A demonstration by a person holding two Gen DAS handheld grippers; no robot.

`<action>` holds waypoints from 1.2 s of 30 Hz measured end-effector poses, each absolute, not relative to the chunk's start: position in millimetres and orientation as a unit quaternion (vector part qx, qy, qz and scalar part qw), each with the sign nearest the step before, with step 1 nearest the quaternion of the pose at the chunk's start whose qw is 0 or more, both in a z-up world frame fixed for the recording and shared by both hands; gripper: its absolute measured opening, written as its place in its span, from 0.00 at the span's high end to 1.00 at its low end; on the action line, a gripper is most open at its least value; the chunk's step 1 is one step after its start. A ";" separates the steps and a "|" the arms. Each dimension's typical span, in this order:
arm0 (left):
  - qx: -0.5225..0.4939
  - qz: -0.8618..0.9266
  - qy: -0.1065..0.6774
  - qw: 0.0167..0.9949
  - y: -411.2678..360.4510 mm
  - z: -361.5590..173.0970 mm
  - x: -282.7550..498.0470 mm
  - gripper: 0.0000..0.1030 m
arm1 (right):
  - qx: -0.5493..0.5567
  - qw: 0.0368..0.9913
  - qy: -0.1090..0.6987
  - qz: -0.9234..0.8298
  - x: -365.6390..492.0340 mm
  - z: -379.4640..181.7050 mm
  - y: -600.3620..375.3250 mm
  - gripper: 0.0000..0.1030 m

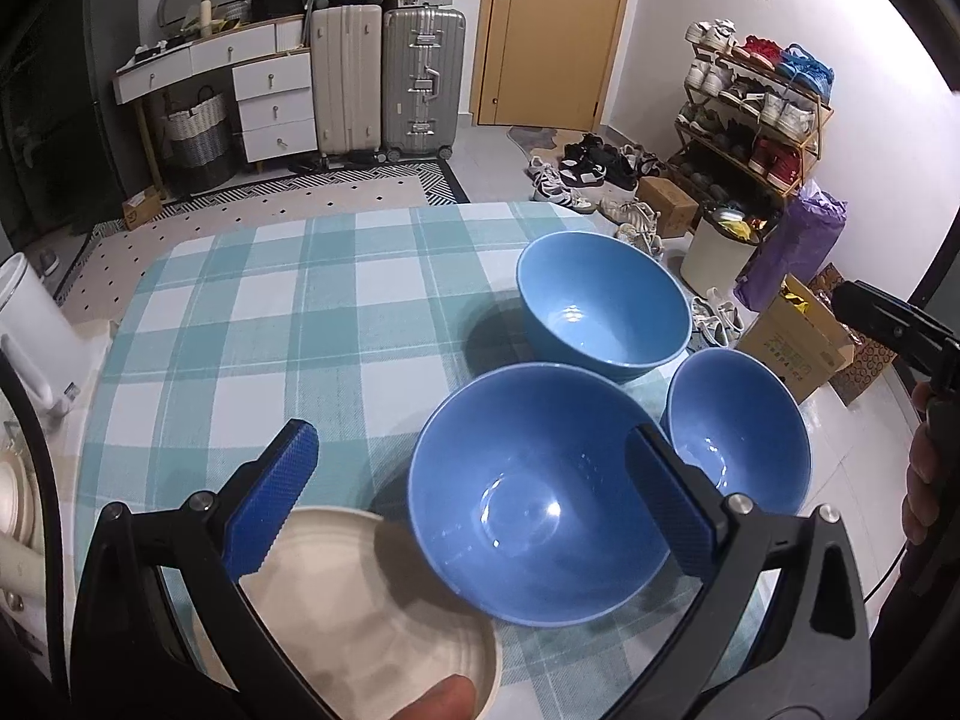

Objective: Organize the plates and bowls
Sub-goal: 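Move both tools back toward the group of blue bowls, then close the right gripper on a blue bowl rim while the left gripper grips it too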

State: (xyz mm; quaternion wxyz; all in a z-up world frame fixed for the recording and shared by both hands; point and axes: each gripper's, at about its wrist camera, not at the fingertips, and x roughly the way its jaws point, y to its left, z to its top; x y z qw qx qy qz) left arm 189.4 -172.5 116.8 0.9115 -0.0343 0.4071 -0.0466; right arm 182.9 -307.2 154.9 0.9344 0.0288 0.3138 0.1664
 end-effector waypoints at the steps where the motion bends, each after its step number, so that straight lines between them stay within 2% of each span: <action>1: -0.033 -0.047 0.408 0.911 -173.8 116.3 192.5 0.01 | 0.029 0.934 0.314 0.166 186.1 155.2 -308.6 0.01; 17: -0.027 -0.069 0.435 0.897 -202.3 94.1 255.1 0.01 | 0.025 0.930 0.333 0.151 230.2 144.0 -322.8 0.01; 36: -0.040 -0.052 0.463 0.884 -202.3 60.2 316.4 0.01 | 0.006 0.915 0.368 0.163 280.4 115.6 -319.3 0.01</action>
